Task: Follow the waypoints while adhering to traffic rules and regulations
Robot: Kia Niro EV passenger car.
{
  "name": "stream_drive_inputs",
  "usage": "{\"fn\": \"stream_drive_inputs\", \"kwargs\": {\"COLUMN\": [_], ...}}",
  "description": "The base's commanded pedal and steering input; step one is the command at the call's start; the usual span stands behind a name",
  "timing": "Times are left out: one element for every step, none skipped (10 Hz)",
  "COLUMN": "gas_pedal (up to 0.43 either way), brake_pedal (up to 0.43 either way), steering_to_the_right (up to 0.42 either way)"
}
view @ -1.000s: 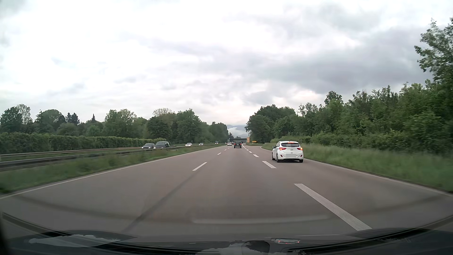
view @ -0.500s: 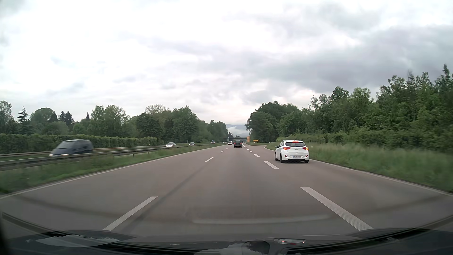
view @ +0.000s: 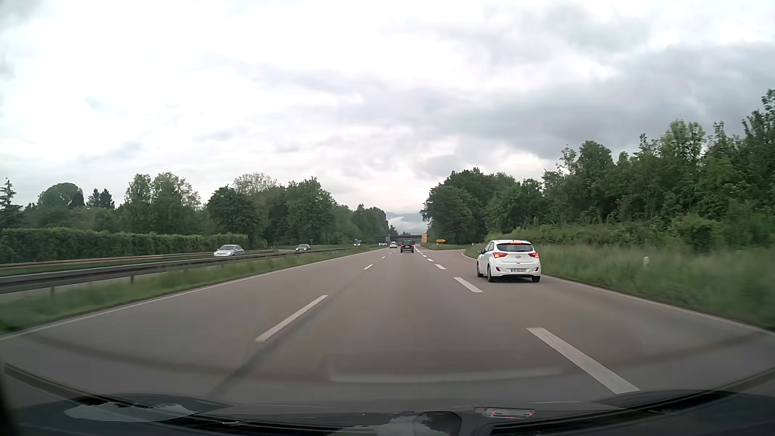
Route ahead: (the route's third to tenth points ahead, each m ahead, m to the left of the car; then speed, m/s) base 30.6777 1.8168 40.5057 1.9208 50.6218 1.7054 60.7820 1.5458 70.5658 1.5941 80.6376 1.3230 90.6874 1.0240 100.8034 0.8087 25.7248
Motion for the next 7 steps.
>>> {"fn": "stream_drive_inputs", "kwargs": {"gas_pedal": [0.138, 0.138, 0.138, 0.138, 0.138, 0.138, 0.138], "brake_pedal": [0.0, 0.0, 0.0, 0.0, 0.0, 0.0, 0.0], "steering_to_the_right": [0.001, 0.001, 0.001, 0.001, 0.001, 0.001, 0.001]}}
